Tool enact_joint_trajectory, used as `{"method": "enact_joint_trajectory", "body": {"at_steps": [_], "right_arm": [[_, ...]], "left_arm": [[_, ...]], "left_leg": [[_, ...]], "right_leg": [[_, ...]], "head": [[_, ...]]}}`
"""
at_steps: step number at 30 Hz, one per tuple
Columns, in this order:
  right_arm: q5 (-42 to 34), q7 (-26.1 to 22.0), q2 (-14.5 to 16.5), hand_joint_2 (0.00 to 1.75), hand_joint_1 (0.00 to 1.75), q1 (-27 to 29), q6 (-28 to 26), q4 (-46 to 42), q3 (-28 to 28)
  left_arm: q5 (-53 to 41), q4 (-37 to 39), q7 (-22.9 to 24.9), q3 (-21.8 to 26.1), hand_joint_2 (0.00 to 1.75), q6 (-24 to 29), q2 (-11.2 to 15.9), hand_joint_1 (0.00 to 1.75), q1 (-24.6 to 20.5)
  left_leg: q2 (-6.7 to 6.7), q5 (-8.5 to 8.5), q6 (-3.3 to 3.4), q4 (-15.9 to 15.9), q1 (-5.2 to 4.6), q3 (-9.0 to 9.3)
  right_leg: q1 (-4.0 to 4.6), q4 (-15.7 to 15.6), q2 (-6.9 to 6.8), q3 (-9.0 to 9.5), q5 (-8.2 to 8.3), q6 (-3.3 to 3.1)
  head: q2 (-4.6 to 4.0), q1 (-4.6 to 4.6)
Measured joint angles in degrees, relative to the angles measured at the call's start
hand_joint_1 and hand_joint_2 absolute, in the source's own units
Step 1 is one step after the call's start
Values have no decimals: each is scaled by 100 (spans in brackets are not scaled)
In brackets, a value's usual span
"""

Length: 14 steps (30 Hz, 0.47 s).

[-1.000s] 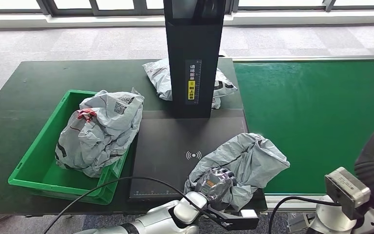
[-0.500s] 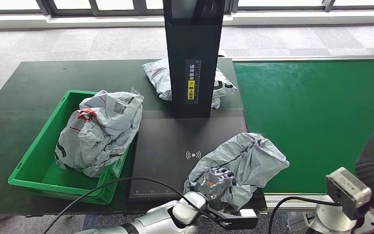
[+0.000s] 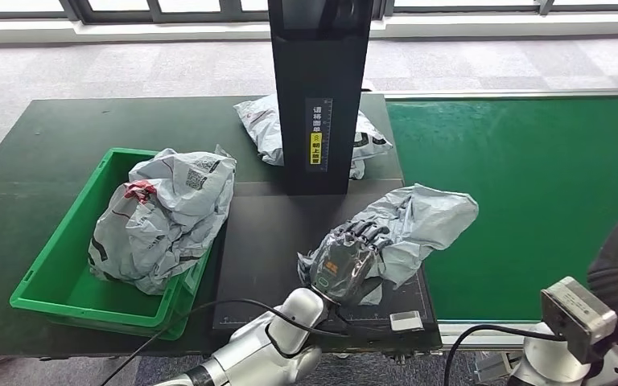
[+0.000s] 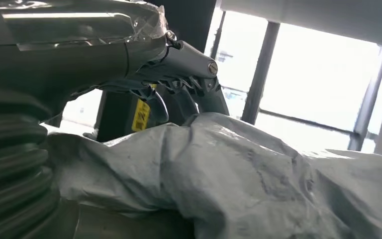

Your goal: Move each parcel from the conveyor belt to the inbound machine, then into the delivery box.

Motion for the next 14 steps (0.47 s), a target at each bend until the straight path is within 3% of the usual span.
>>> {"method": "enact_joint_trajectory", "body": {"at_steps": [6,14], "right_arm": [[7,0,0,175,0,0,1,0,0],[8,0,0,175,0,0,0,0,0]], "left_arm": [[-101,-745,-56,940,175,3,84,175,287],[-105,-1064,-63,1243,175,3,117,175,414]], "left_leg": [[-4,-10,1,-2,1,-2],[-5,-19,2,-2,0,-4]], "right_leg": [[2,0,-4,-1,-18,-2],[1,0,-4,-1,-22,0]], "head": [[0,-2],[0,-1]]}}
